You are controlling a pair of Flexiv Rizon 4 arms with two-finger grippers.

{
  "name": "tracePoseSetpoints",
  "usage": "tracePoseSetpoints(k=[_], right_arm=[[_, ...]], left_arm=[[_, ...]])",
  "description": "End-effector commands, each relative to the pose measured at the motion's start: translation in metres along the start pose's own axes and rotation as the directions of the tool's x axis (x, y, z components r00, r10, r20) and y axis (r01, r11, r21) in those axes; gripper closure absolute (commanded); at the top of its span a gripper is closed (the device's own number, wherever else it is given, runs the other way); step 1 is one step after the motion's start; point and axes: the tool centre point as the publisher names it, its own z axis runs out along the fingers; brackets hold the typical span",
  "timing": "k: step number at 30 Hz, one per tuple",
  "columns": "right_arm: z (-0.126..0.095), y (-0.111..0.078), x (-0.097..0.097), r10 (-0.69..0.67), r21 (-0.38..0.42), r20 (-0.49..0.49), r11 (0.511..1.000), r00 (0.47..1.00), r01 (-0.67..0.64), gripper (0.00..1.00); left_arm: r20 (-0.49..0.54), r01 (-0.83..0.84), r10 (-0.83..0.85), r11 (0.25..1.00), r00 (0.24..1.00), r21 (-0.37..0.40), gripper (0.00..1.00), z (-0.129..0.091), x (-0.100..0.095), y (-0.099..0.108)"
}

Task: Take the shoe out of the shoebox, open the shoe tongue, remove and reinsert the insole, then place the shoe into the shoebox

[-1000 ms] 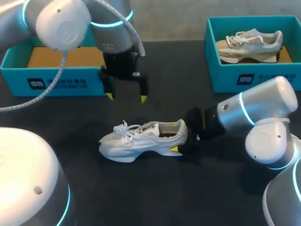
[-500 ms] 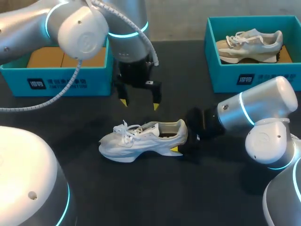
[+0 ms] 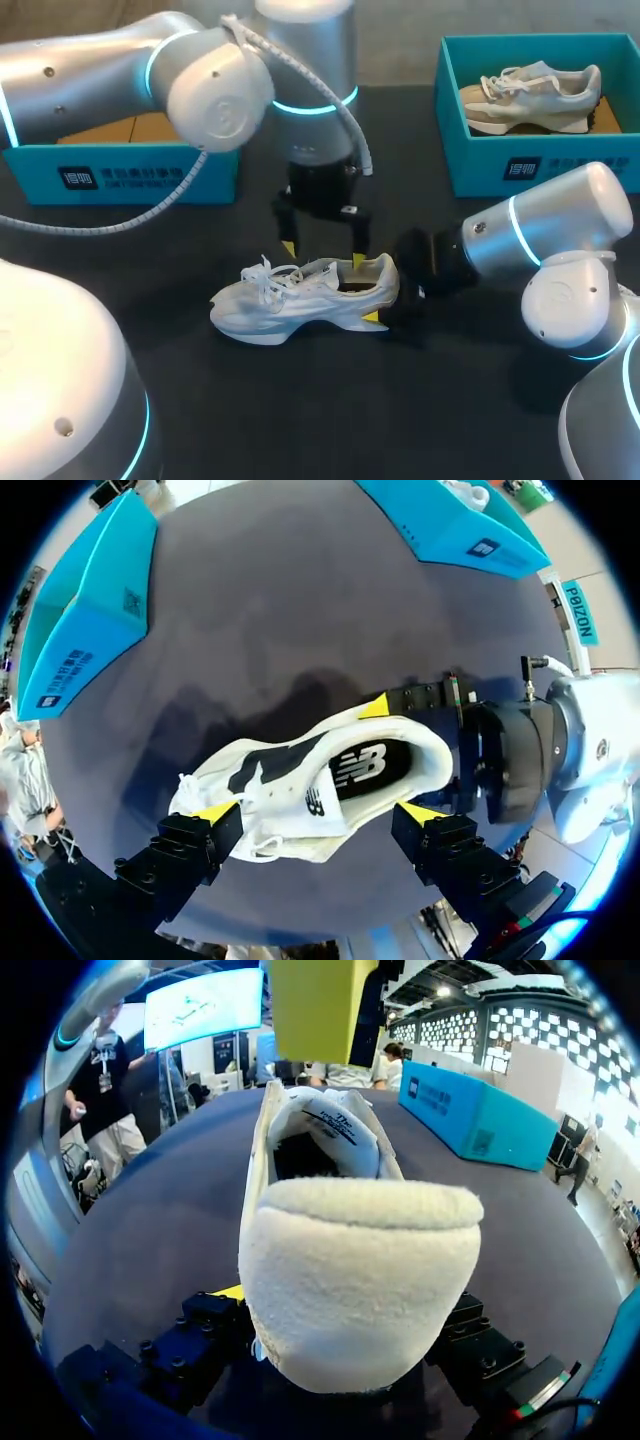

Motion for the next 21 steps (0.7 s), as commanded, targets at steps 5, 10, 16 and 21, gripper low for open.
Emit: tracePoseSetpoints(k=[5, 10, 16, 21], right_arm=[[0.007, -0.002, 0.000, 0.001, 0.004, 0.003, 1.000, 1.000, -0.001, 1.00], [0.007, -0.002, 0.000, 0.001, 0.004, 0.003, 1.000, 1.000, -0.001, 1.00], [0.007, -0.002, 0.000, 0.001, 0.004, 0.003, 1.000, 1.000, -0.001, 1.00], [0.007, -0.002, 0.000, 0.001, 0.004, 0.003, 1.000, 1.000, -0.001, 1.00]], left_arm=[[0.030, 0.022, -0.021, 1.000, 0.999, -0.015, 0.00, 0.012, 0.008, -0.006], [0.086, 0.033, -0.029, 0.999, 0.996, -0.036, 0.00, 0.023, 0.008, -0.003], [0.118, 0.059, -0.051, 0.997, 0.992, -0.058, 0.00, 0.032, 0.002, 0.001], [0.158, 0.088, -0.078, 0.994, 0.984, -0.057, 0.00, 0.038, -0.006, 0.001]])
